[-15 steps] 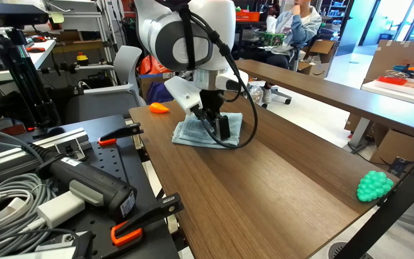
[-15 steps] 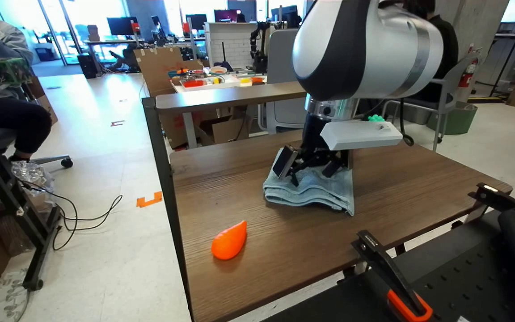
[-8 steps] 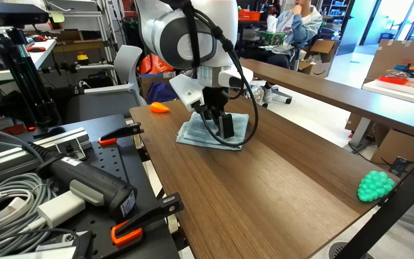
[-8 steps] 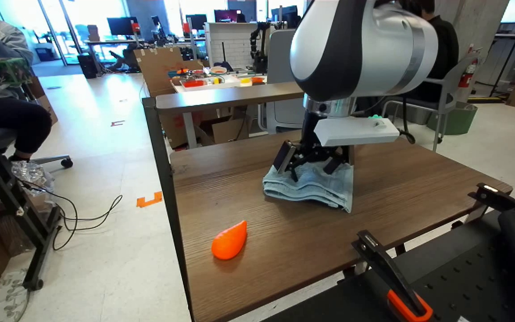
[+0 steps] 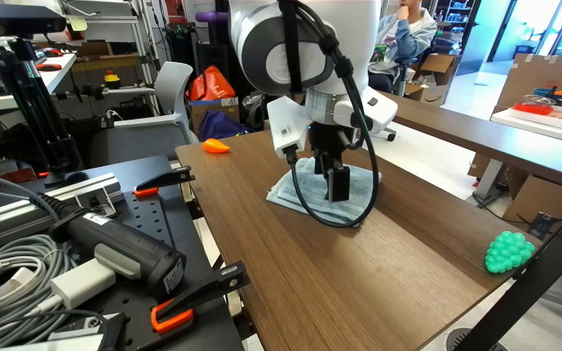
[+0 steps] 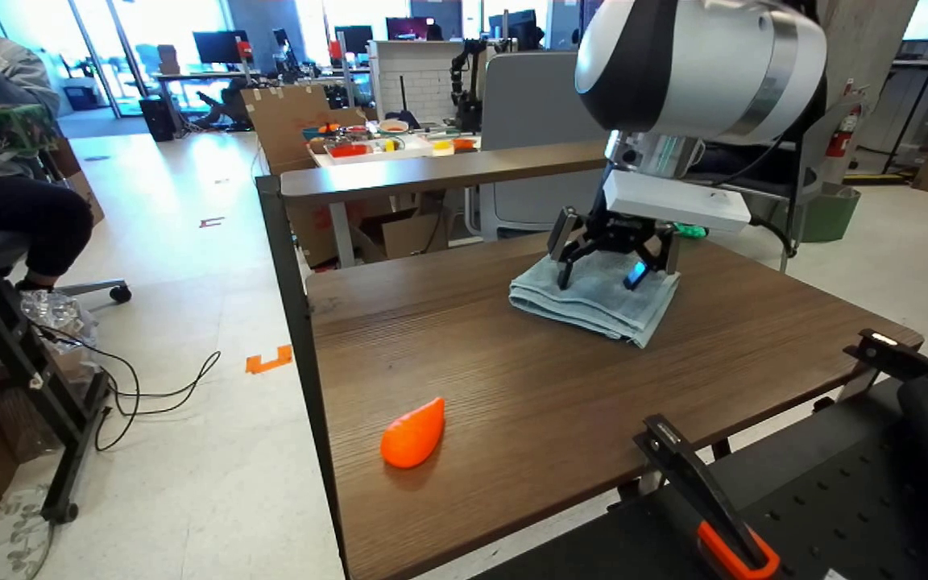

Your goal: Use the cloth to wipe

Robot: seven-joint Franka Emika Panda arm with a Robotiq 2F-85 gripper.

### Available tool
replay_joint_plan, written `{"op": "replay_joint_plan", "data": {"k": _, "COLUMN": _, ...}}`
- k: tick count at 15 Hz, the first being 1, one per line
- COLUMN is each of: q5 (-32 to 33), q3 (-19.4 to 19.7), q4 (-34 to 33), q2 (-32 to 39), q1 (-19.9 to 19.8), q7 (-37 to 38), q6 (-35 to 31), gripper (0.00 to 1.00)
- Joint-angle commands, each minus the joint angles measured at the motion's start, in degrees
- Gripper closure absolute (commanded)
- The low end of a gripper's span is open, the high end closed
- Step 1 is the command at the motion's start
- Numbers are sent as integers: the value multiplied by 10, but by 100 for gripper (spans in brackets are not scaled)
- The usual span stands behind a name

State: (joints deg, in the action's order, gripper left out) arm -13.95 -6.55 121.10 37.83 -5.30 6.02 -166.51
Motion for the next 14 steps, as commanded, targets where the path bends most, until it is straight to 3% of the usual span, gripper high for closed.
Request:
{"op": "replay_joint_plan", "data": {"k": 1, "q5": -7, "q3": 3, "q4": 12, "q2": -11, "q1": -11, "q7": 0, "q6": 3, "gripper": 0}}
{"op": "replay_joint_plan", "data": {"k": 3, "q5": 24, "q3": 59, "q4": 46, "q2": -29, "q1": 28, "q7": 22, "q6": -4, "gripper": 0}}
{"op": "replay_joint_plan", "data": {"k": 6, "q5": 55, "q3": 100, "q4": 103, "q2": -57, "q1": 44, "q7": 6, "q6": -15, "gripper": 0}}
{"op": "replay_joint_plan", "data": {"k": 7, "q5": 38, "q3": 73, "q4": 50, "q2": -26, "q1": 26, "q7": 7, "q6": -1, "gripper": 0}}
{"op": "replay_joint_plan", "data": {"k": 14, "q5": 53, "q3": 90, "q4": 90, "q2": -49, "q1": 32, "q7": 7, "q6": -8, "gripper": 0}}
